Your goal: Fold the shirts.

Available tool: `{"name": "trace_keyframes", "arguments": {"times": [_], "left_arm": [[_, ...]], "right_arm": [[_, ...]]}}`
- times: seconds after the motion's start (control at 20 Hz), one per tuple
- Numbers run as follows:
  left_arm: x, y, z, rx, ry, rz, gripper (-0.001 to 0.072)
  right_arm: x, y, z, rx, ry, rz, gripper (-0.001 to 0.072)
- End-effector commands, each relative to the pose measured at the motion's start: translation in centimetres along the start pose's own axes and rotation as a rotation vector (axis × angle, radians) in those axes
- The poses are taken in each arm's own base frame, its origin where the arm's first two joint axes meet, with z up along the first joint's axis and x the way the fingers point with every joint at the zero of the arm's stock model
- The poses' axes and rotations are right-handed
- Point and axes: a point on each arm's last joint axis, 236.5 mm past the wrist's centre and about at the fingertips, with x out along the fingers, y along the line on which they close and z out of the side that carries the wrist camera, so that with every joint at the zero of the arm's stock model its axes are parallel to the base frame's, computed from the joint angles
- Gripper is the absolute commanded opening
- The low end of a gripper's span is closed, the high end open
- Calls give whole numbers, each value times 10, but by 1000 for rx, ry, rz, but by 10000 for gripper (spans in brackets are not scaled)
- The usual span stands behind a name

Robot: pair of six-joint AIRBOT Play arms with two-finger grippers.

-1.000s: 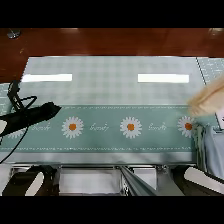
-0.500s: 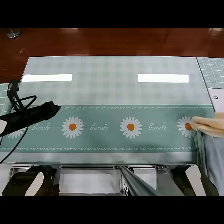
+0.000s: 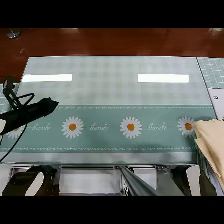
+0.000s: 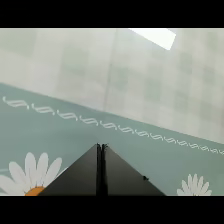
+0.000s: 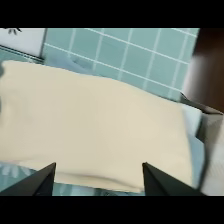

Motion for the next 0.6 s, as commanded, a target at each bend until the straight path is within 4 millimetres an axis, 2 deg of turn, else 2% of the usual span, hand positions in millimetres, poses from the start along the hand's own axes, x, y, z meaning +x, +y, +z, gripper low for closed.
{"name": "trace_keyframes", "arguments": {"times": [0.0, 0.1, 0.15, 0.2, 0.25, 0.3, 0.35, 0.4, 0.45, 0.5, 0.55], "left_arm": [[-3, -24, 25, 54, -56, -70, 21], [-9, -54, 52, 96, -87, -141, 21], [-14, -73, 71, 125, -96, -177, 21], [-21, -96, 90, 157, -100, -219, 21], [-28, -119, 107, 198, -102, -253, 20], [-34, -146, 122, 246, -102, -295, 20], [-38, -171, 132, 292, -96, -334, 20], [-36, -192, 135, 358, -86, -347, 19], [-28, -201, 133, 421, -66, -329, 19], [-13, -198, 124, 447, -23, -286, 19], [8, -184, 110, 434, 42, -214, 19]], "right_arm": [[-3, 106, 26, -58, -45, 443, 600], [-23, 187, 27, -124, -26, 736, 489], [-36, 226, 19, -183, -17, 858, 477], [-53, 267, 3, -284, -18, 971, 265], [-71, 303, -17, -411, -42, 1053, 104], [-91, 338, -42, -565, -100, 1123, 25], [-104, 366, -65, -679, -153, 1156, 25], [-109, 390, -91, -783, -194, 1152, 25], [-101, 406, -117, -886, -216, 1119, 25], [-80, 417, -148, -997, -199, 1047, 25], [-49, 423, -179, -1104, -156, 949, 25]]}}
